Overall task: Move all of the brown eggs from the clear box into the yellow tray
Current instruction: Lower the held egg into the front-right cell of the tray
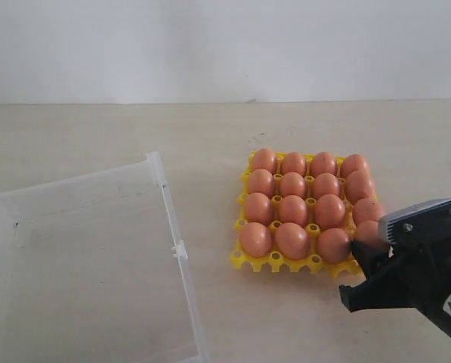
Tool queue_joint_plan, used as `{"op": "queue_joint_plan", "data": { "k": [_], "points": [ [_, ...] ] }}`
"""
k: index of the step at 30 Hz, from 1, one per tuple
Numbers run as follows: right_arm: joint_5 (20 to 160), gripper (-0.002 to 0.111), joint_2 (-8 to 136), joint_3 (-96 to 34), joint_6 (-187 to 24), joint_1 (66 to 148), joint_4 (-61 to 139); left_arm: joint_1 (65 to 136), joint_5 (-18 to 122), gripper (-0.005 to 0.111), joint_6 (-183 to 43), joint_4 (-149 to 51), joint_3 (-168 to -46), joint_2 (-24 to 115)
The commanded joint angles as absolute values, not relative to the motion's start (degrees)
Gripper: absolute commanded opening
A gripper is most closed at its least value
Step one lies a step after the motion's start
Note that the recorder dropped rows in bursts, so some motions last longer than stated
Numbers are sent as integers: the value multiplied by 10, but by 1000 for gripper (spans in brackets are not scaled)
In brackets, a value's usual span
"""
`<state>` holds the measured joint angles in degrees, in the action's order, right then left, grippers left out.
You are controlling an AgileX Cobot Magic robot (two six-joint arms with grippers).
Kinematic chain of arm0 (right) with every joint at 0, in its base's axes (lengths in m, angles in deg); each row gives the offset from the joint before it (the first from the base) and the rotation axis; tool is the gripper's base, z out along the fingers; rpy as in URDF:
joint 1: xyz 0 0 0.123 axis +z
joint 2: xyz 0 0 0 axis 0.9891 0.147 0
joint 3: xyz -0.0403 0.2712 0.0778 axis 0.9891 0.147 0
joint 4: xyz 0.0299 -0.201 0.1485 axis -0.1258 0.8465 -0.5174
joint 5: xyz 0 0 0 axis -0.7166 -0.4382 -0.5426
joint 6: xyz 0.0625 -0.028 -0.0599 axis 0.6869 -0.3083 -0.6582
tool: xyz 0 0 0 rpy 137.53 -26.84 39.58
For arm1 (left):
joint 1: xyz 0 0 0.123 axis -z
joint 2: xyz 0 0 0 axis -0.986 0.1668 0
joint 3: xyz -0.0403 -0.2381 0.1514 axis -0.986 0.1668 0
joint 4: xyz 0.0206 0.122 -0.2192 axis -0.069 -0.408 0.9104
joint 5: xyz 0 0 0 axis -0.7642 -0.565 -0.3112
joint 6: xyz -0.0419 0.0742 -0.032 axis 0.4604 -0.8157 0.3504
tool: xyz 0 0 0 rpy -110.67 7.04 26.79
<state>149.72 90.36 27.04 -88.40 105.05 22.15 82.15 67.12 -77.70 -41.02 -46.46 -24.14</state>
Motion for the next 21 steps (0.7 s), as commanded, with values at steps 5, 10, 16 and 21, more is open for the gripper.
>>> {"op": "queue_joint_plan", "data": {
  "k": [5,10,16,21],
  "points": [
    [1466,39,904,253,-884,1049,215,823,667,4,-777,-406,-463,-243],
    [1444,41,904,253,-882,1049,210,823,667,4,-777,-406,-463,-243],
    [1429,61,904,253,-868,1049,220,823,667,4,-777,-406,-463,-243],
    [1424,61,888,253,-868,1049,220,823,667,4,-777,-406,-463,-243]
  ]
}}
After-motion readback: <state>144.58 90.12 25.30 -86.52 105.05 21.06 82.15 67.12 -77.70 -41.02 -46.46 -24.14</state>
